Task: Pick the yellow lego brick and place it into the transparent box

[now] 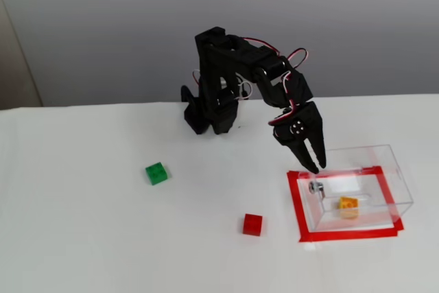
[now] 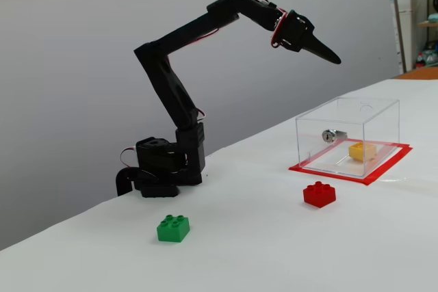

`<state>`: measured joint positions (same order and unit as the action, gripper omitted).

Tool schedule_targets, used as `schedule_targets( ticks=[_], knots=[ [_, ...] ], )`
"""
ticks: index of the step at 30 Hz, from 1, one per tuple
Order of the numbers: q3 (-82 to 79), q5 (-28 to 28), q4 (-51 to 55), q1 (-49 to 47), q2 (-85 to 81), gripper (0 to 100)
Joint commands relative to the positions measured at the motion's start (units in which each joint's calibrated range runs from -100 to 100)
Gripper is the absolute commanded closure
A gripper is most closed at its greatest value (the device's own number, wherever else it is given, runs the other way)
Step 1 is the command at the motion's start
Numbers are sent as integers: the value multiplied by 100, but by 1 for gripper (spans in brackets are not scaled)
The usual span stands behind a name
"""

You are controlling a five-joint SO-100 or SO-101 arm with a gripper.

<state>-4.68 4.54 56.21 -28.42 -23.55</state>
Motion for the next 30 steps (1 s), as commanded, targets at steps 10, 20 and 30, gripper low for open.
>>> schedule_targets(
  ticks=[10,20,30],
  knots=[
    [-283,21,723,1803,-721,93],
    [-1729,21,645,2809,-1731,94],
    [-3682,15,636,3215,-3368,93]
  ],
)
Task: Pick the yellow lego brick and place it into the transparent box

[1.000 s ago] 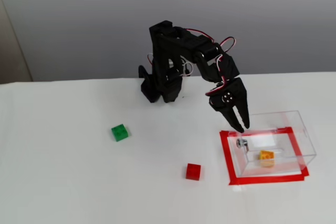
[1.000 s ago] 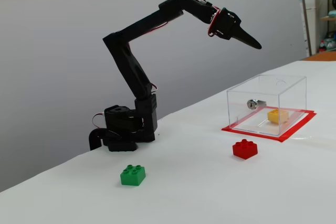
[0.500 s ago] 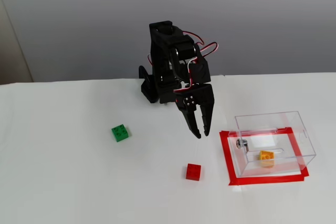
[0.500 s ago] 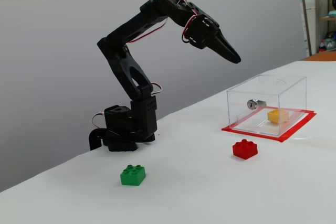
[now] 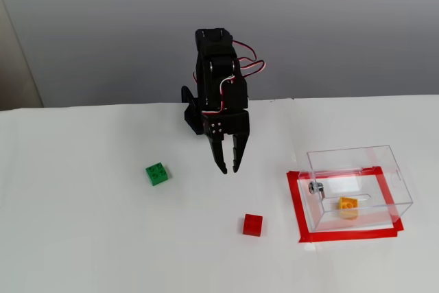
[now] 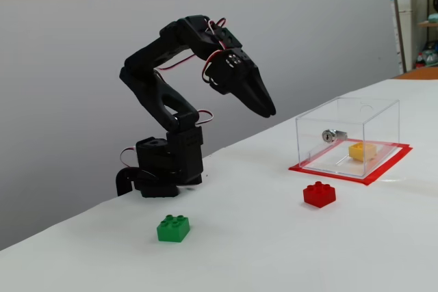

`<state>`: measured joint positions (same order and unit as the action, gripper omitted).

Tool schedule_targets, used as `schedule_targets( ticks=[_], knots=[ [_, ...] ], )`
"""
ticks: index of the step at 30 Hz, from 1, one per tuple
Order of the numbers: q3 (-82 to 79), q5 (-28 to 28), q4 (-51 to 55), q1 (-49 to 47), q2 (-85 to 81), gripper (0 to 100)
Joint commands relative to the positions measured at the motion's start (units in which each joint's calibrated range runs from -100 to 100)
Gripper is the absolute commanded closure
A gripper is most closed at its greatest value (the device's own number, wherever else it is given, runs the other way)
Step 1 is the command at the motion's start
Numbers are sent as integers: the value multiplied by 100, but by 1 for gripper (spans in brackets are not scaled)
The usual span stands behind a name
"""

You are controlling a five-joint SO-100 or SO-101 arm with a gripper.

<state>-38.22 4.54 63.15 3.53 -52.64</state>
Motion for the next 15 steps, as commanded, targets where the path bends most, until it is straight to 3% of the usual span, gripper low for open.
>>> schedule_targets(
  ticks=[1,15],
  knots=[
    [-518,15,-58,21,-612,93],
    [-3267,5,-84,243,-2996,93]
  ],
)
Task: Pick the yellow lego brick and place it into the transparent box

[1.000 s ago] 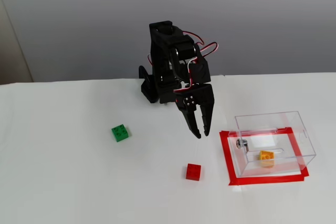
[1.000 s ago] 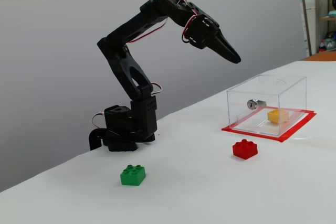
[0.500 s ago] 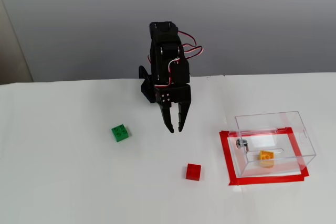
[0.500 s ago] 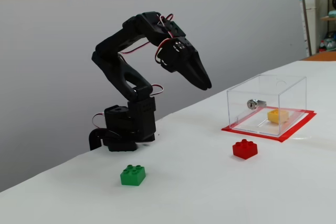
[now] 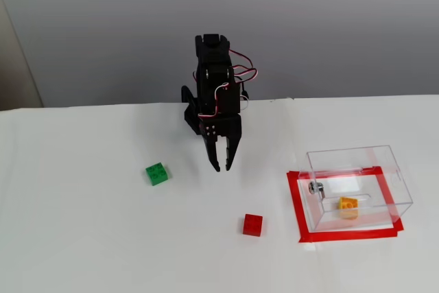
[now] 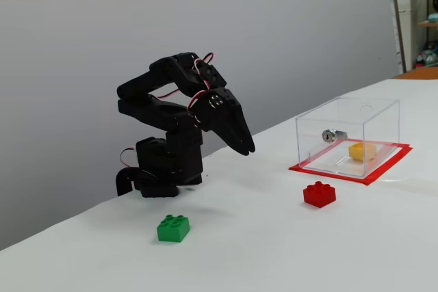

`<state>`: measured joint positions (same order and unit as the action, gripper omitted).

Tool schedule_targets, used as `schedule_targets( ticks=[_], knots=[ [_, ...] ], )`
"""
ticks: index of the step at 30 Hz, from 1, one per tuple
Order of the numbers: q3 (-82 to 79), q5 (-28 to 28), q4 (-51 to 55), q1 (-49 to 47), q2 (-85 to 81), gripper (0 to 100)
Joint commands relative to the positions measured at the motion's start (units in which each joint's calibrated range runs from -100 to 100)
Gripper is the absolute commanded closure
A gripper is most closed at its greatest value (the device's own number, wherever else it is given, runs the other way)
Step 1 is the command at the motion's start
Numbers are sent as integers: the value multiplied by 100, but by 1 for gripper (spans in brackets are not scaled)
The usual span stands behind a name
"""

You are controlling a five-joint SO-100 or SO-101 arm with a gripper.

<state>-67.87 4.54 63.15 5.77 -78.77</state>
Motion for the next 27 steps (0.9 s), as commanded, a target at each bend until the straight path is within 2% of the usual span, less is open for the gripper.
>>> schedule_targets(
  ticks=[1,10,17,27],
  knots=[
    [-455,-26,-127,3,-493,93],
    [-1224,-37,-258,-26,-986,93],
    [-2001,-37,-1085,-462,-1028,93],
    [-2498,-37,-1102,-418,-1036,93]
  ],
)
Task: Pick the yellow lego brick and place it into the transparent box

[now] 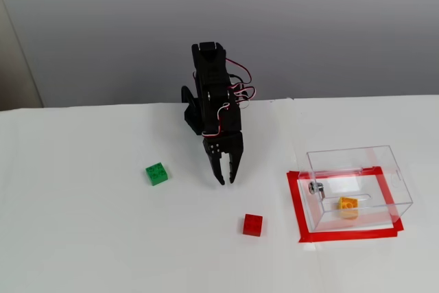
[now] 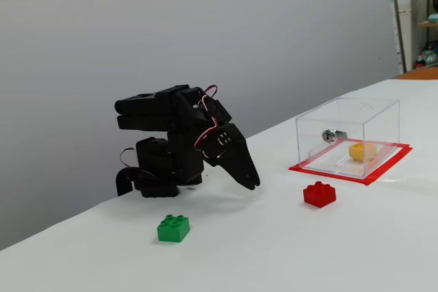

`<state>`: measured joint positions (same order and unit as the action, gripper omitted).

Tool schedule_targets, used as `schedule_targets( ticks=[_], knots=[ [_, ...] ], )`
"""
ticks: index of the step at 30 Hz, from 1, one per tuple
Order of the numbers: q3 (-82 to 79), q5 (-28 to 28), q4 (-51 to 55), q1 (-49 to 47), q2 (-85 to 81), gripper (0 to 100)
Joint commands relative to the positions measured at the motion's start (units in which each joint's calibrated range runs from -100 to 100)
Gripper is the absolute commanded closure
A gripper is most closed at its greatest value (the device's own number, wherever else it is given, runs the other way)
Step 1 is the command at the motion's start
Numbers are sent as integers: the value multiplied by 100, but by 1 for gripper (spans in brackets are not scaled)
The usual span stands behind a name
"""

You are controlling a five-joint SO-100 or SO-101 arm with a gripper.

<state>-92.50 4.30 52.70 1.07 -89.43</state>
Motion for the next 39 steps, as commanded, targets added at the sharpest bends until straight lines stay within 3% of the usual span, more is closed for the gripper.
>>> schedule_targets(
  ticks=[1,12,39],
  knots=[
    [-81,-12,-65,60,29,93],
    [-479,14,265,119,-989,93],
    [-506,-252,257,267,-1023,93]
  ],
)
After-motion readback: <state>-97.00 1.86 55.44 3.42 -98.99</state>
